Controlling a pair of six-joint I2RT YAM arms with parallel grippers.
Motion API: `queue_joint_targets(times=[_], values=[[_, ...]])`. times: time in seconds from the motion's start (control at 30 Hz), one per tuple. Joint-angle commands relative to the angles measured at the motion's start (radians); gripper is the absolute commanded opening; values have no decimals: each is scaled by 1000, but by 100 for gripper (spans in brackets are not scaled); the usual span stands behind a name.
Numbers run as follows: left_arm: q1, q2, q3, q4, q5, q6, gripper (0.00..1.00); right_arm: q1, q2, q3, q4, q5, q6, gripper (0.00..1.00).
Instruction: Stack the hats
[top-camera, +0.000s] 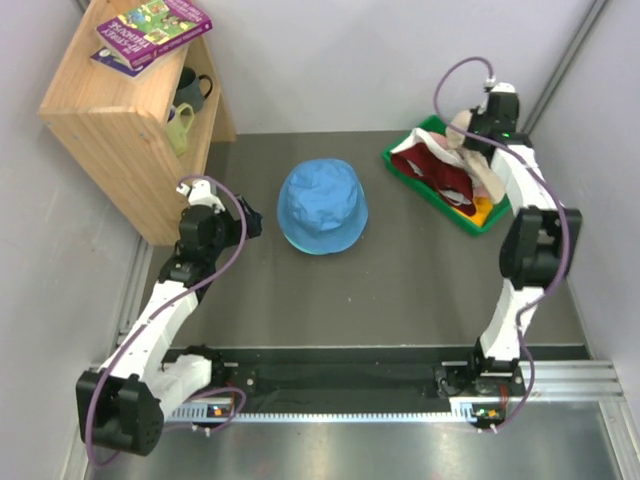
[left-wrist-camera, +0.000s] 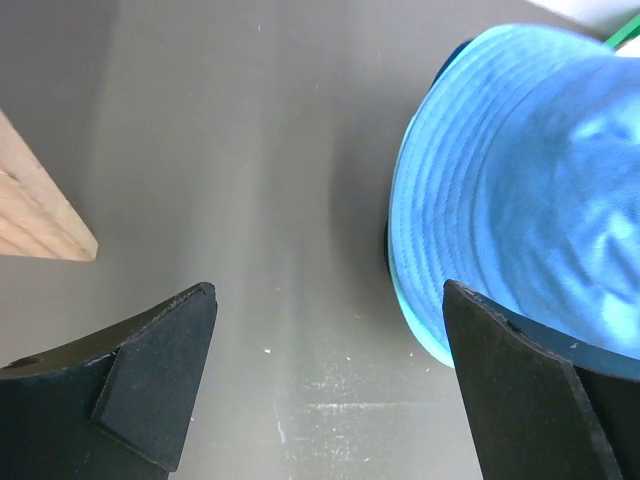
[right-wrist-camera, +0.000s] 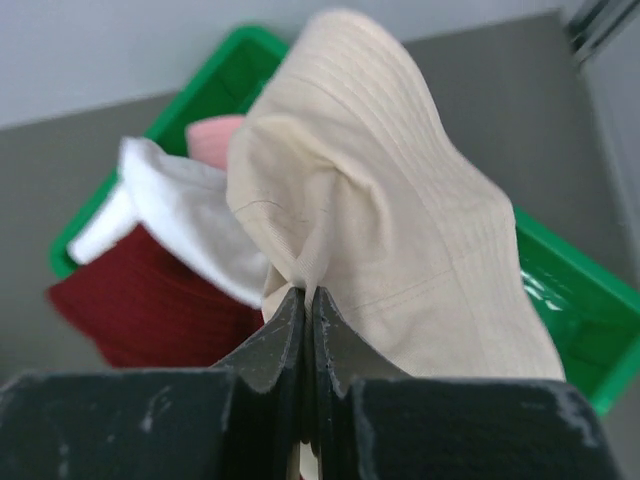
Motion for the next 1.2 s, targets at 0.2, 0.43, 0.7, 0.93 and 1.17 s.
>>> queue_joint_targets(times=[0.2,0.43,0.7,0.93,1.17], values=[[-4,-83,49,46,62,-24,99,124,-700,-184,112,-165,139,0],[-4,-153,21,152,240,-126,96,395,-848,-296,249,-258,269,0],[-4,-193,-80,469,521,-362,94,659,-838,-382,474,-248,386,0],[-21,-141,-118,741,678,-487,93,765,-793,-386,577,-284,460,0],[-43,-107,-129,865,725,-542,93,779,-761,-355,612,-312,493,0]])
